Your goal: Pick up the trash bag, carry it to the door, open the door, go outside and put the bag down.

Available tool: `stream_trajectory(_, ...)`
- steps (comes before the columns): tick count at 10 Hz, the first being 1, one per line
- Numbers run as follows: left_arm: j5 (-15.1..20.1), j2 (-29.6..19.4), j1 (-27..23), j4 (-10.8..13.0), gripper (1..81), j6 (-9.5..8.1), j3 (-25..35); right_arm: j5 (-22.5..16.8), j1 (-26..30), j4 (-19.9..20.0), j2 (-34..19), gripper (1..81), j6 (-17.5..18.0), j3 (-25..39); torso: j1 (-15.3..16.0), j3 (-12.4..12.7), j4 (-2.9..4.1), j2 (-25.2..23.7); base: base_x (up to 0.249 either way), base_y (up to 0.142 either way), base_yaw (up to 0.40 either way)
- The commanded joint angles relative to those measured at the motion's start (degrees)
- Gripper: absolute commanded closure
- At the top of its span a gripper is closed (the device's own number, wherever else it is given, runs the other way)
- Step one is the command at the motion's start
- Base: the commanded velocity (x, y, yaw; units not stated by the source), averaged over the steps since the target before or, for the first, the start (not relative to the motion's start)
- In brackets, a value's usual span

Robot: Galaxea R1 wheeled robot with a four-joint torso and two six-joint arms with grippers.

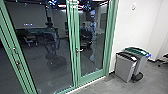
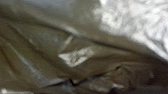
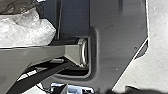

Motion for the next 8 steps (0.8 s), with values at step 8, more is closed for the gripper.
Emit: stream_trajectory(8,3.5,0.4,-3.0,0.4,81.1,0.38,0.1,-3.6,2.6,-0.3,0.0,1.0,-0.2,0.1,0.0,0.0,0.0,0.0,0.162,-0.075,0.0)
